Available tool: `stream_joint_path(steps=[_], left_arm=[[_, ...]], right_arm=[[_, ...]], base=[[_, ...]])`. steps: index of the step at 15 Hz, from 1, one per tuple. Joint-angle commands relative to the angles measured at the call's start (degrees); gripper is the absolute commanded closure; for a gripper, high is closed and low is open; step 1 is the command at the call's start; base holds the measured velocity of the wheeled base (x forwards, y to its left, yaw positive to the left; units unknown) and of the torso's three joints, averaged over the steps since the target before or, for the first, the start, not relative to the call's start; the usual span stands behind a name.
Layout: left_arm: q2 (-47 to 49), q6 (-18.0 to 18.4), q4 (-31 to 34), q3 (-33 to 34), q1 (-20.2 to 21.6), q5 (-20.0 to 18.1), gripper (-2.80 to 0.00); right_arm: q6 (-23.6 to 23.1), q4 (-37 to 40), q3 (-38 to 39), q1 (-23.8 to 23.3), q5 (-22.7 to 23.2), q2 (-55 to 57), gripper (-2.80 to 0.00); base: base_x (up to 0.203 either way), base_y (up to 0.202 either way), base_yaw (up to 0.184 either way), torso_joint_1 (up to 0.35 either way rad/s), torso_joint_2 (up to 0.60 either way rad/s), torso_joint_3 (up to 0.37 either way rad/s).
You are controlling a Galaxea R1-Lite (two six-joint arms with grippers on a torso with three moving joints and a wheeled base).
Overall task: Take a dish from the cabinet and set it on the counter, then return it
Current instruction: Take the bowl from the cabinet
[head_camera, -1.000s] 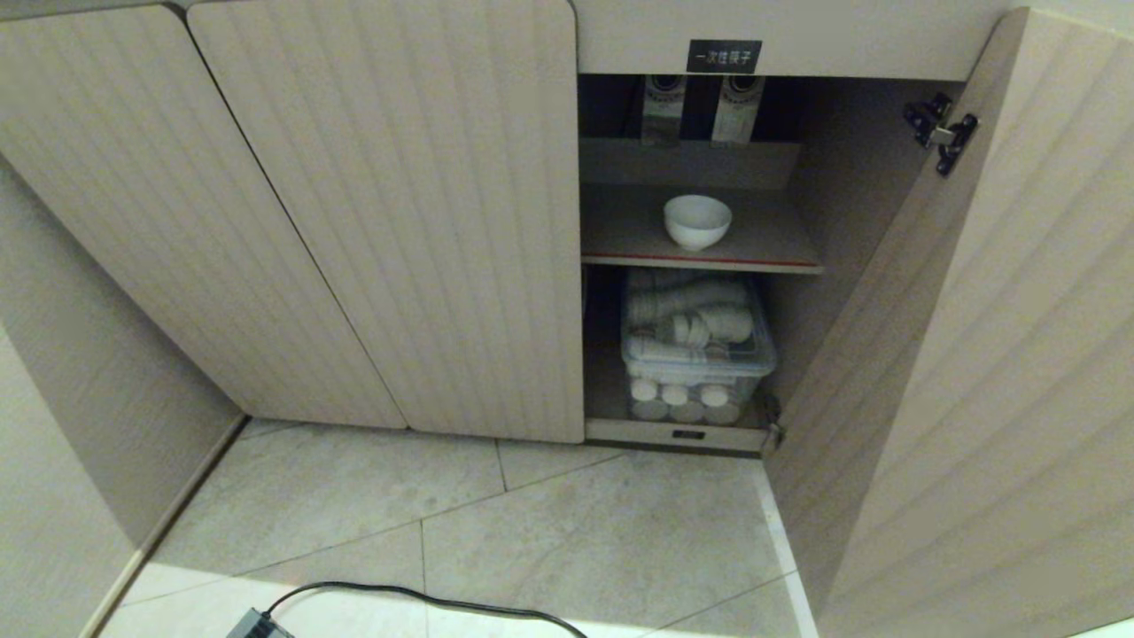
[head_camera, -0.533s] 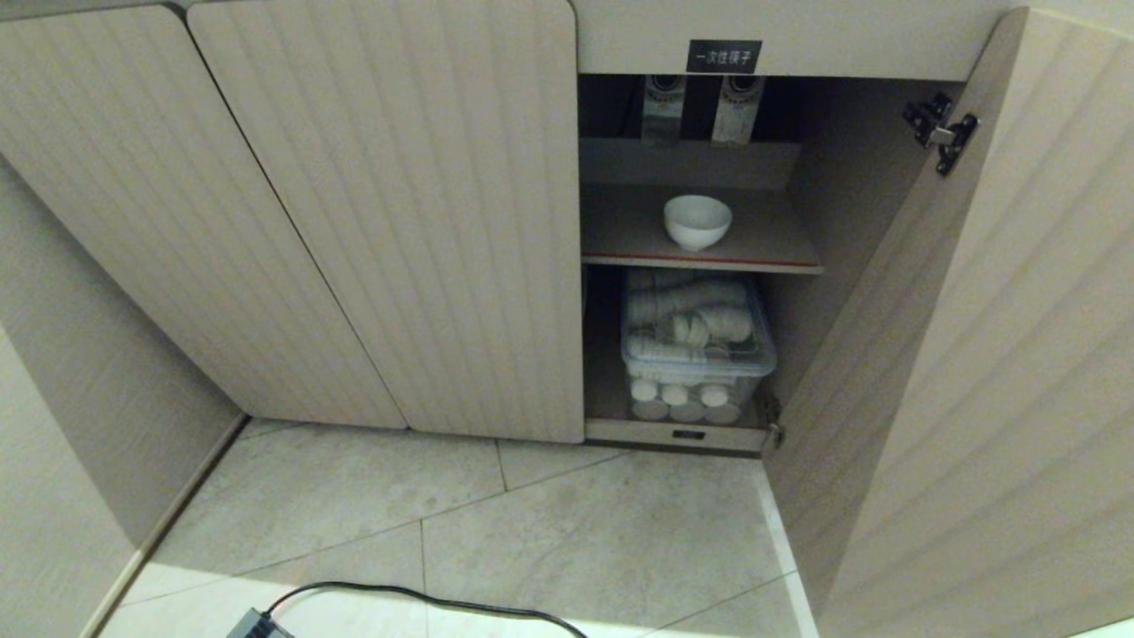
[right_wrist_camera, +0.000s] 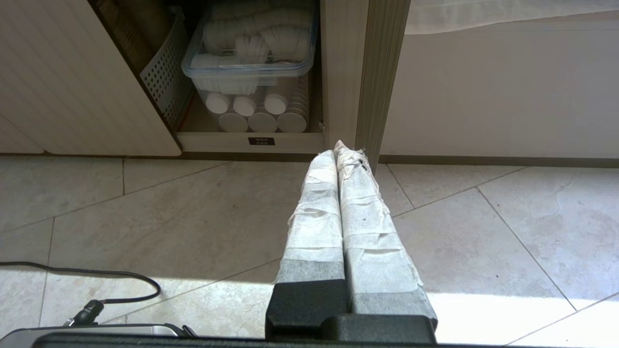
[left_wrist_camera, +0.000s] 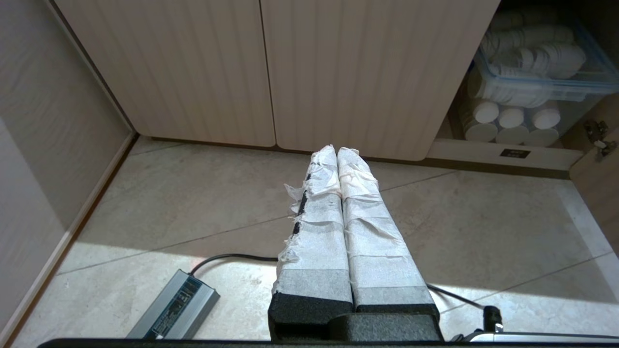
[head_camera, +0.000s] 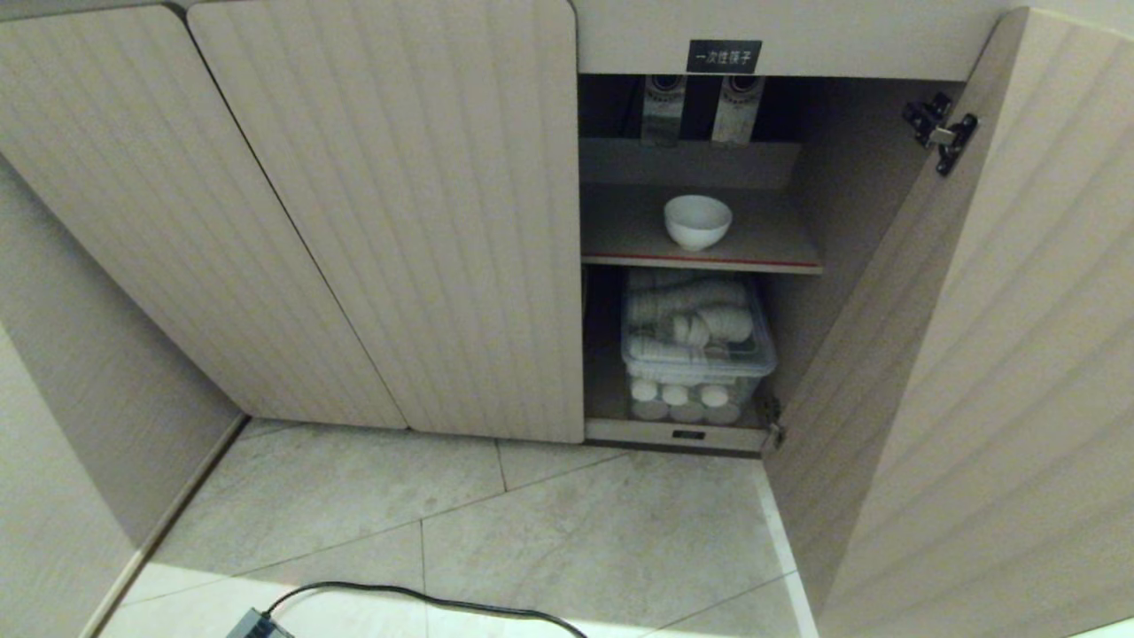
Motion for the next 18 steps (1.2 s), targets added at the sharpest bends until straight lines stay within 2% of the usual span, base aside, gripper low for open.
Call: stream_joint_path(steps=[1,9,18], left_arm=[[0.0,0.0,0.0,0.0,0.0,0.1,0.0],[0.0,0.0,0.0,0.0,0.0,0.1,0.0],[0.0,0.0,0.0,0.0,0.0,0.1,0.0]], right_arm=[[0.0,0.0,0.0,0.0,0.0,0.1,0.0],[0.0,0.0,0.0,0.0,0.0,0.1,0.0],[0.0,0.0,0.0,0.0,0.0,0.1,0.0]], base=[[0.0,0.0,0.0,0.0,0.0,0.0],[0.001,0.011,0.001,0.0,0.0,0.0],[0.0,0.188,-0.001,0.002,0.0,0.001]])
